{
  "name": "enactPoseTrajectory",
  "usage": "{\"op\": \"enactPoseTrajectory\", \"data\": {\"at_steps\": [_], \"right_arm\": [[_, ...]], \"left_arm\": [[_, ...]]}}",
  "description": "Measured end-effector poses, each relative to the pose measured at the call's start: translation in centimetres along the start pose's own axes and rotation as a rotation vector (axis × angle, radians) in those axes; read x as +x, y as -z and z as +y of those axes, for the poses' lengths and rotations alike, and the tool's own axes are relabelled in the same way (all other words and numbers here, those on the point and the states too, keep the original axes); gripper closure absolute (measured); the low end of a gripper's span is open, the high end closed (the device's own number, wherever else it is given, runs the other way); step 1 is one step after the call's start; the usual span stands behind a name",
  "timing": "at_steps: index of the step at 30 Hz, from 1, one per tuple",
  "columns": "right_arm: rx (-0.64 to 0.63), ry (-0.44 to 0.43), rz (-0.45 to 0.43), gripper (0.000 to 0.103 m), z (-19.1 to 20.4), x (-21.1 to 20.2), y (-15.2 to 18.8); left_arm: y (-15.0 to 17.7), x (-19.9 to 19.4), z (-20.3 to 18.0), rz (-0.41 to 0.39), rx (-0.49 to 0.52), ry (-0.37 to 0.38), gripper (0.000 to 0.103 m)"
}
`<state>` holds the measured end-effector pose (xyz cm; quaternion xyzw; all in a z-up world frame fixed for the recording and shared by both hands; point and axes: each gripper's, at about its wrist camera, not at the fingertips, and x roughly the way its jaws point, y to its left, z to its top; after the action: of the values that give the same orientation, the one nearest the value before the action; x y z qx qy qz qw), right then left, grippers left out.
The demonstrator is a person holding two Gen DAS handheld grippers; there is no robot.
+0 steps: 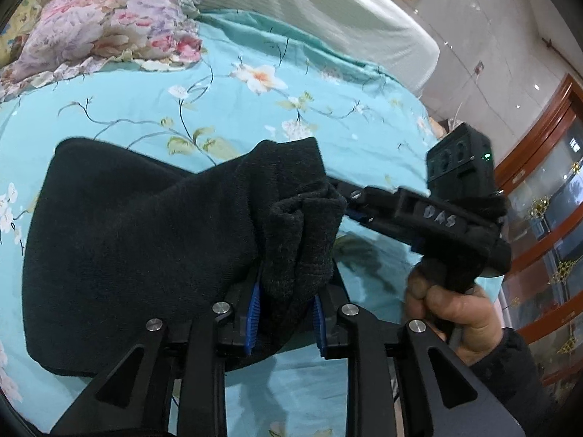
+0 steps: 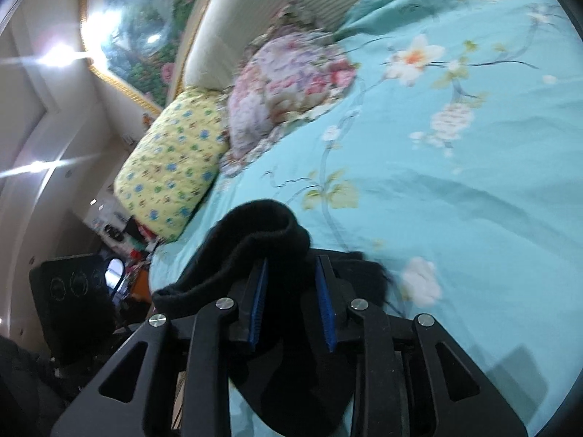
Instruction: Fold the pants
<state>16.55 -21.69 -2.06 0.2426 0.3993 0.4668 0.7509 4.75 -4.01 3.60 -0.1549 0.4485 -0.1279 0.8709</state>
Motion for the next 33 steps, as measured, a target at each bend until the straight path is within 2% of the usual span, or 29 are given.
{"op": "enactPoseTrajectory", "data": {"at_steps": [3,4,5,7,9,11,13,15,21,33], "right_arm": [[0.039,0.014,-0.033,0.073,-0.4,-1.1,0.4],[0.044,0.025,-0.045,0.073,-0.3,-1.5,0.5],[0.047,0.03,-0.052,0.073,-0.2,-1.8,0.7],[0.055,0.049,-0.07,0.071,0.1,-2.5,0.9],[0.059,0.074,-0.083,0.05,0.4,-2.9,1.1],[0.058,0.11,-0.095,0.041,0.9,-3.3,1.2],[0.059,0.119,-0.106,0.038,1.2,-3.6,1.3],[0.068,0.119,-0.11,0.026,1.4,-3.8,1.3],[0.055,0.159,-0.107,0.019,2.7,-4.0,1.6],[0.016,0.25,-0.068,0.014,5.4,-2.9,2.8]], "left_arm": [[0.2,0.1,-0.3,0.001,0.012,0.003,0.066],[0.3,0.1,-0.4,0.003,0.015,0.018,0.054],[0.3,0.0,-0.5,0.006,0.016,0.04,0.048],[0.4,-0.1,-0.8,0.008,0.023,0.051,0.047],[0.5,-0.2,-1.1,0.009,0.039,0.045,0.046],[0.5,-0.5,-1.1,0.008,0.037,0.053,0.045],[0.6,-0.9,-0.8,0.007,0.026,0.058,0.043],[0.5,-1.4,-0.5,0.0,0.014,0.066,0.043],[0.5,-3.6,1.0,-0.038,-0.018,0.055,0.04],[0.2,-6.4,5.5,-0.098,-0.105,-0.016,0.036]]}}
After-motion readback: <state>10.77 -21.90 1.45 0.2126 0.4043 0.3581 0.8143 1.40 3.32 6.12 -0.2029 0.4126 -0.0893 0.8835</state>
